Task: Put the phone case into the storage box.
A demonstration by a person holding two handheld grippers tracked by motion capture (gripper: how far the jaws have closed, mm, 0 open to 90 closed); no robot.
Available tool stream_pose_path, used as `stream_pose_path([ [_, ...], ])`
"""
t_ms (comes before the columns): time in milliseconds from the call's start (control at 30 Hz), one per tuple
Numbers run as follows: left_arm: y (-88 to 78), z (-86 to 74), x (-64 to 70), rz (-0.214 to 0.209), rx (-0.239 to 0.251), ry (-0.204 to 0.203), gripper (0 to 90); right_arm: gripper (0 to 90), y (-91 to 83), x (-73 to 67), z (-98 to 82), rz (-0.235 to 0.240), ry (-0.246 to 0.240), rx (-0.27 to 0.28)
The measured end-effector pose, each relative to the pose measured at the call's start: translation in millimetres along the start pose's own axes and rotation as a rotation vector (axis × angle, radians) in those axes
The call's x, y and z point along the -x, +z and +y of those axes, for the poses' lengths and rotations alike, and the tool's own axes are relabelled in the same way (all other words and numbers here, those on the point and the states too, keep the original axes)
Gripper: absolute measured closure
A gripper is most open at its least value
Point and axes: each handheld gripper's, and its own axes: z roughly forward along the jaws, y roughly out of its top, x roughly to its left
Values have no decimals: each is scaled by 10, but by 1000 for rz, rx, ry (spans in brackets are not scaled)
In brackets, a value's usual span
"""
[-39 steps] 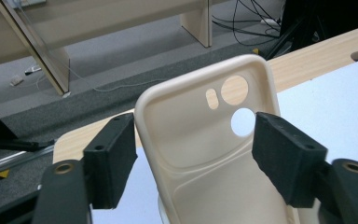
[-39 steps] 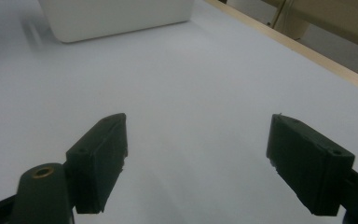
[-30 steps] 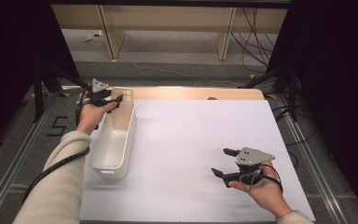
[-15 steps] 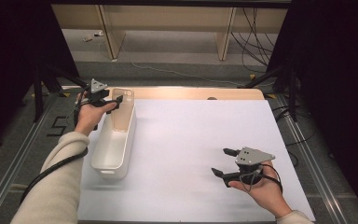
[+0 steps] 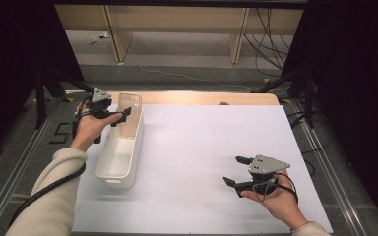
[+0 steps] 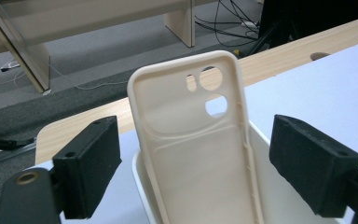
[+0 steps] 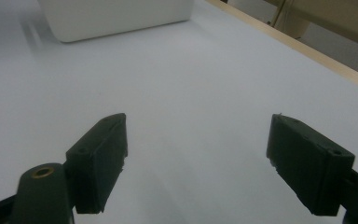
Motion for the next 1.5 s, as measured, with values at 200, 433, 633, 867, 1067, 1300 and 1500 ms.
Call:
stream_pose_path([
  [200, -172, 18, 65, -22, 34, 14, 152, 217, 2, 1, -1, 0, 2, -1],
  [433, -331, 30, 159, -35, 36, 15, 152, 217, 1, 4, 1, -2, 3, 4],
  [633, -452, 29, 235, -66, 65, 15, 137, 217, -3, 4, 3, -3, 0, 5],
  [867, -584, -21, 325, -89, 81, 22, 115, 217, -5, 4, 6, -3, -1, 7],
  [1067, -679, -76, 404, -94, 93, 40, 107, 217, -5, 5, 6, -4, 0, 7],
  [1300, -729, -140, 471, -89, 106, 68, 110, 217, -2, 5, 8, -4, -2, 8],
  [1500, -757, -210, 520, -100, 102, 71, 111, 217, -5, 2, 11, -5, -1, 11],
])
